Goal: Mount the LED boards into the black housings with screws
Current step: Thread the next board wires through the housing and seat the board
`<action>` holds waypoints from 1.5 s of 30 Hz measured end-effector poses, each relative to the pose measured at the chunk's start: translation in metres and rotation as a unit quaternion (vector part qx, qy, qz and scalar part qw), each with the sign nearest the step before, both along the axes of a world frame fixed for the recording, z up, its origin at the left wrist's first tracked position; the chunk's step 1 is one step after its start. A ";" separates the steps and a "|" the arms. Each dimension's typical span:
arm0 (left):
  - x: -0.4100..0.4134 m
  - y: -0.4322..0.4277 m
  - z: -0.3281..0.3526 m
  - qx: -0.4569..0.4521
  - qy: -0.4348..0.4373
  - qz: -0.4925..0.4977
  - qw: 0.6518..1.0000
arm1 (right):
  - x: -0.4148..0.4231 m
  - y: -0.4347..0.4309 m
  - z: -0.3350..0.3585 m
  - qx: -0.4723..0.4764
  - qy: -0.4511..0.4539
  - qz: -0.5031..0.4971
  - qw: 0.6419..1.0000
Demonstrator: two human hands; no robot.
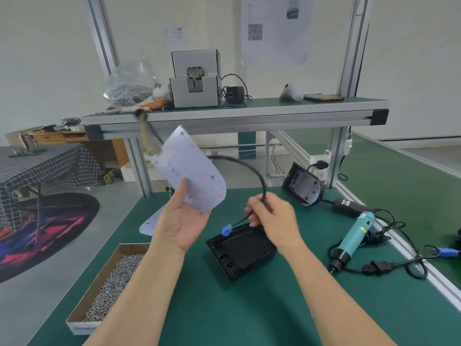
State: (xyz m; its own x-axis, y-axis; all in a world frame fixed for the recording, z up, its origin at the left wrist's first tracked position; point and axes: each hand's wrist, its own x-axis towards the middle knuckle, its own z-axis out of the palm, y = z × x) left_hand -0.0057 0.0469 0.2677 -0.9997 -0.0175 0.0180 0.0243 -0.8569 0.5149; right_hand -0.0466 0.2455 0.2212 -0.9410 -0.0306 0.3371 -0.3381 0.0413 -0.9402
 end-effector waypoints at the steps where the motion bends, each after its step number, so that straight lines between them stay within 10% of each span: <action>1: -0.001 -0.007 -0.009 -0.013 -0.035 0.023 0.999 | -0.001 0.004 0.004 -0.033 0.011 -0.002 0.999; 9: -0.003 -0.006 -0.087 -0.148 -0.274 0.029 0.950 | -0.007 -0.005 -0.023 -0.060 -0.023 -0.008 0.998; 24: -0.023 0.015 -0.070 -0.065 -0.245 0.000 0.967 | 0.004 -0.006 0.001 0.025 -0.051 0.199 0.978; 27: -0.022 0.019 -0.057 -0.046 -0.228 -0.017 0.972 | 0.005 -0.003 -0.007 0.102 -0.068 0.225 0.967; 30: -0.020 0.020 -0.051 -0.037 -0.222 -0.020 0.974 | -0.005 0.007 -0.018 0.272 0.084 0.022 0.958; 39: -0.014 0.023 -0.056 -0.046 -0.192 -0.078 0.977 | -0.031 0.020 0.002 0.541 0.036 0.199 0.816; 45: 0.002 0.013 -0.066 -0.100 -0.138 -0.027 0.985 | -0.034 0.036 0.004 0.316 0.017 -0.034 0.948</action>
